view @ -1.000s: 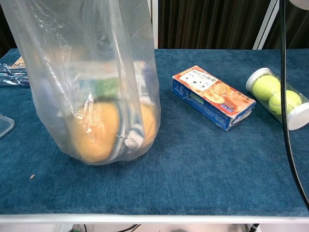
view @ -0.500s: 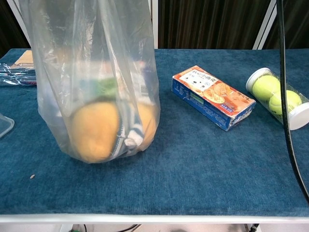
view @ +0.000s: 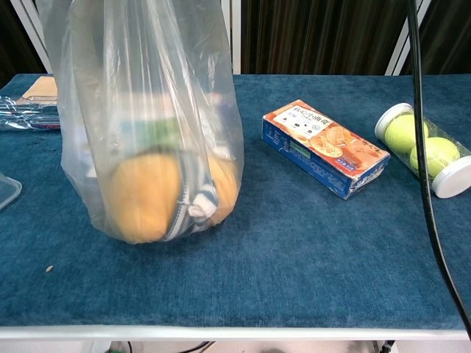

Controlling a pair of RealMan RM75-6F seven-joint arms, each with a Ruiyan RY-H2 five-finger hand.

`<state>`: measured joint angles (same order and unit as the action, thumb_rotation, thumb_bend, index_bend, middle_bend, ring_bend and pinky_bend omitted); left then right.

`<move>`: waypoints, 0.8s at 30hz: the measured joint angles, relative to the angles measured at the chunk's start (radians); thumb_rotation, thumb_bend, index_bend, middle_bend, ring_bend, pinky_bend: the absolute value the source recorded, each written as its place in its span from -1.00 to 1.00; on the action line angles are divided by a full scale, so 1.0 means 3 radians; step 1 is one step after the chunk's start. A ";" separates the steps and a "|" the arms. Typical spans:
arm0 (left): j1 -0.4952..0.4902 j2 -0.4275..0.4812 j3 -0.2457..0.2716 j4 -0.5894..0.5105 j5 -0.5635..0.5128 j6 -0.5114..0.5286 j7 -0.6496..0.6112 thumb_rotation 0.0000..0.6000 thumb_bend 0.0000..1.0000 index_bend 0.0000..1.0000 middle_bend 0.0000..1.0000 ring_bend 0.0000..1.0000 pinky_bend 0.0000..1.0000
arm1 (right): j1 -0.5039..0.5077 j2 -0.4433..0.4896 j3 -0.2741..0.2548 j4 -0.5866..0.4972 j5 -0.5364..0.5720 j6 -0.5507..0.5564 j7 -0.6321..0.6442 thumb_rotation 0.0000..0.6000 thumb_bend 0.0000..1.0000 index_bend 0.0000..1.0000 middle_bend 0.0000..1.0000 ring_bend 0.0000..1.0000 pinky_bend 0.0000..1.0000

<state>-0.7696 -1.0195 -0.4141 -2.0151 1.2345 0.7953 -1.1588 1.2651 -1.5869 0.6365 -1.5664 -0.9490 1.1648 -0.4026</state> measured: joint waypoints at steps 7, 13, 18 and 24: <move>0.0066 0.0122 -0.0014 -0.0053 0.0356 -0.0117 -0.0483 -0.97 -1.00 -0.25 -0.09 -0.26 0.00 | 0.0018 0.0014 0.0023 0.0106 0.0129 0.0012 0.0010 1.00 -0.41 -1.00 -1.00 -1.00 -1.00; 0.0120 0.0234 0.0004 -0.0024 0.0737 -0.0105 -0.1086 -0.97 -1.00 -0.08 0.14 -0.05 0.29 | -0.0050 0.0085 -0.0016 0.0147 0.0186 0.0014 0.0042 1.00 -0.40 -1.00 -1.00 -1.00 -1.00; 0.0143 0.0309 0.0049 0.0061 0.1039 0.0035 -0.1615 -0.96 -1.00 -0.06 0.17 -0.03 0.31 | -0.0172 0.0175 -0.0101 0.0130 0.0233 -0.0016 0.0087 1.00 -0.40 -1.00 -1.00 -1.00 -1.00; 0.0112 0.0396 0.0123 0.0222 0.1255 0.0267 -0.2195 -0.96 -1.00 -0.06 0.18 -0.01 0.32 | -0.0387 0.0347 -0.0264 0.0040 0.0283 -0.0133 0.0191 1.00 -0.45 -1.00 -1.00 -1.00 -1.00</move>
<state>-0.7360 -0.9007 -0.3771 -1.9485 1.6112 0.8756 -1.8172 1.1491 -1.4829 0.5573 -1.5545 -0.8642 1.1247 -0.3453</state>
